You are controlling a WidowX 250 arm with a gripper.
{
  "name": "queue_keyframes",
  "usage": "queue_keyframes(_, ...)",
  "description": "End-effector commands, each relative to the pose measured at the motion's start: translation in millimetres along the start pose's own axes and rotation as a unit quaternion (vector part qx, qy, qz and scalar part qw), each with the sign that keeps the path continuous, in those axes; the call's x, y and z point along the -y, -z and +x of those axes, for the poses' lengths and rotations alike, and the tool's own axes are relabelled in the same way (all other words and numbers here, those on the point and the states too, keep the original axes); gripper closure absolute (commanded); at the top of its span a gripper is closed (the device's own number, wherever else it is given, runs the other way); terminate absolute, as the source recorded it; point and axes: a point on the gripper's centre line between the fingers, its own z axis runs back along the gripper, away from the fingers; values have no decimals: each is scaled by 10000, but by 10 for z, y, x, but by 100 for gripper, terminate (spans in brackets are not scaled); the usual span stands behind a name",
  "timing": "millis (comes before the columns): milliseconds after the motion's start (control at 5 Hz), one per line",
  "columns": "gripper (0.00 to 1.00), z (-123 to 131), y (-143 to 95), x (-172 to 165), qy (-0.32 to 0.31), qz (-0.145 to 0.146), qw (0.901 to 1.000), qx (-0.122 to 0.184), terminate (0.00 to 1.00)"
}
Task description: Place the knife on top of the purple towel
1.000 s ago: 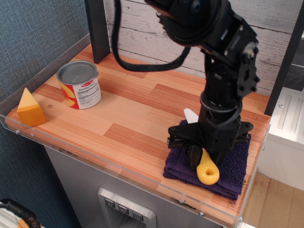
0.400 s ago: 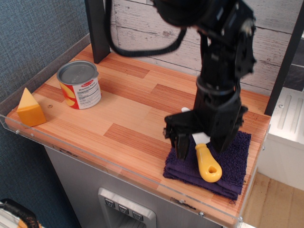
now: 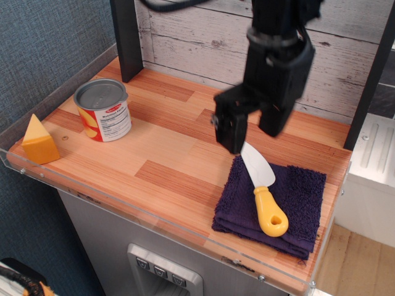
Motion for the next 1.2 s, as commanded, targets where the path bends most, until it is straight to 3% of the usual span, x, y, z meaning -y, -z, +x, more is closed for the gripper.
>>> queue_keyframes(0, 0, -643, -290, 171, -2370, 315, 9710, -79, 0)
queue_keyframes(200, 0, -927, -351, 208, -3578, 523, 9317, -346, 0)
queue_keyframes(400, 0, -1189, -366, 279, -4721, 614, 8775, -577, 0)
queue_keyframes(600, 0, -1405, -385, 377, -5773, 624, 8074, -1046, 0)
queue_keyframes(800, 0, -1584, -378, 504, -6745, 556, 7285, -1059, 0)
queue_keyframes(1000, 0, -1681, -344, 557, -7446, 582, 6588, -909, 0)
